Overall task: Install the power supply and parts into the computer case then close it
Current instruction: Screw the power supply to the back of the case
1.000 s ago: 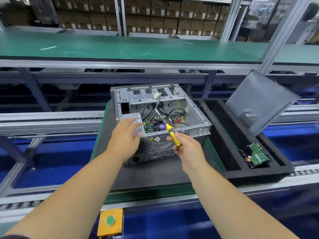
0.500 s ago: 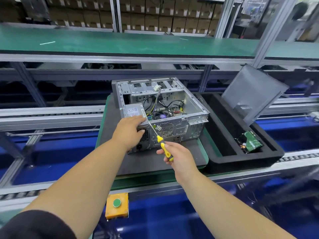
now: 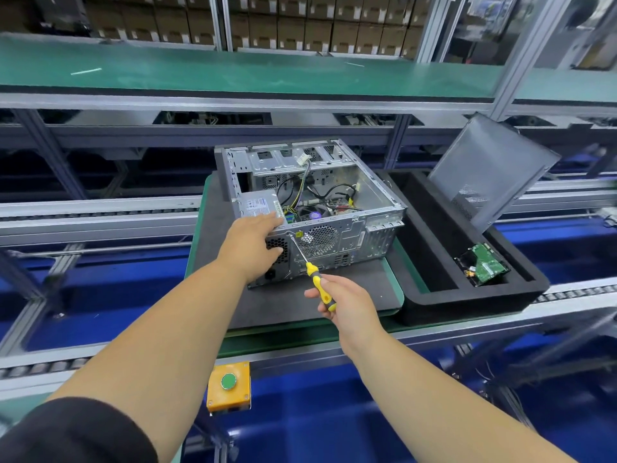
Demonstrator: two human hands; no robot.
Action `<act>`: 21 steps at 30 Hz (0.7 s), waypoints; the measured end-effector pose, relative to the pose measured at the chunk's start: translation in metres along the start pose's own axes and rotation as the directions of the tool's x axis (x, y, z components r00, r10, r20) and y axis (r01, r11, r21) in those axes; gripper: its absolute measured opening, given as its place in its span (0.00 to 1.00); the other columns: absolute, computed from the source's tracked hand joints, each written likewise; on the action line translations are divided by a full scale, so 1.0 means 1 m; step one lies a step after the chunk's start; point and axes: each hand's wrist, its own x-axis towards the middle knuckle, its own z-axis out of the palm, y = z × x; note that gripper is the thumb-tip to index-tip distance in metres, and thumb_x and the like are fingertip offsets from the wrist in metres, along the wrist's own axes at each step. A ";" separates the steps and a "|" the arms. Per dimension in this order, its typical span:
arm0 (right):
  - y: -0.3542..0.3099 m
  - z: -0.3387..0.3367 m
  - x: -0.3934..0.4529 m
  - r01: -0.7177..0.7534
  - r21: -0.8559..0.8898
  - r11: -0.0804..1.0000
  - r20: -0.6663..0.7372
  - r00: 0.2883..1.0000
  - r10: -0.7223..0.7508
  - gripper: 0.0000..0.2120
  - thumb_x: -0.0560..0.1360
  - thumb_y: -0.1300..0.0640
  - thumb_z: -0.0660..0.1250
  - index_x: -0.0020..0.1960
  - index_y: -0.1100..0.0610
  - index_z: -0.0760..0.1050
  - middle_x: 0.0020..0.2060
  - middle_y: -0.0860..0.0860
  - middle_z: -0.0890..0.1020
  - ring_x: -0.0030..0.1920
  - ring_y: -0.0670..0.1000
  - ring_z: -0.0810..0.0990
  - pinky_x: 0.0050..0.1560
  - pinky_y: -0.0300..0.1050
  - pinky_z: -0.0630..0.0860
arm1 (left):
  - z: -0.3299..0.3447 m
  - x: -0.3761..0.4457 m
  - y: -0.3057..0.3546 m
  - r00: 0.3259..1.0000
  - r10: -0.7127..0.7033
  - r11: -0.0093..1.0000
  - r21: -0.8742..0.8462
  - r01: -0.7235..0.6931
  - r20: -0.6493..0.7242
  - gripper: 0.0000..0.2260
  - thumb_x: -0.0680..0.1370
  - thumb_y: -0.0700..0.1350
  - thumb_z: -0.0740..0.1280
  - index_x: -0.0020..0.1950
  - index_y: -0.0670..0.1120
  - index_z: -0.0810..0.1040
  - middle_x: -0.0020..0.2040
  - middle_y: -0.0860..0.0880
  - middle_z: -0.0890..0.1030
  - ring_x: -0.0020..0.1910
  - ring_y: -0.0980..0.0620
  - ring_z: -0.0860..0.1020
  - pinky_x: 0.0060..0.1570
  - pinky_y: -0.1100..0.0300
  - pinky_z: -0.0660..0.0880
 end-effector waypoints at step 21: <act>-0.007 0.009 -0.002 -0.028 -0.048 0.998 0.010 1.000 0.028 0.06 0.80 0.55 0.65 0.55 0.53 0.79 0.41 0.52 0.87 0.31 0.45 0.76 0.35 0.40 0.75 | 0.002 -0.001 0.010 0.995 -0.031 0.999 -0.032 0.028 -0.093 0.22 0.77 0.53 0.68 0.70 0.52 0.73 0.71 0.52 0.72 0.71 0.48 0.67 0.72 0.53 0.59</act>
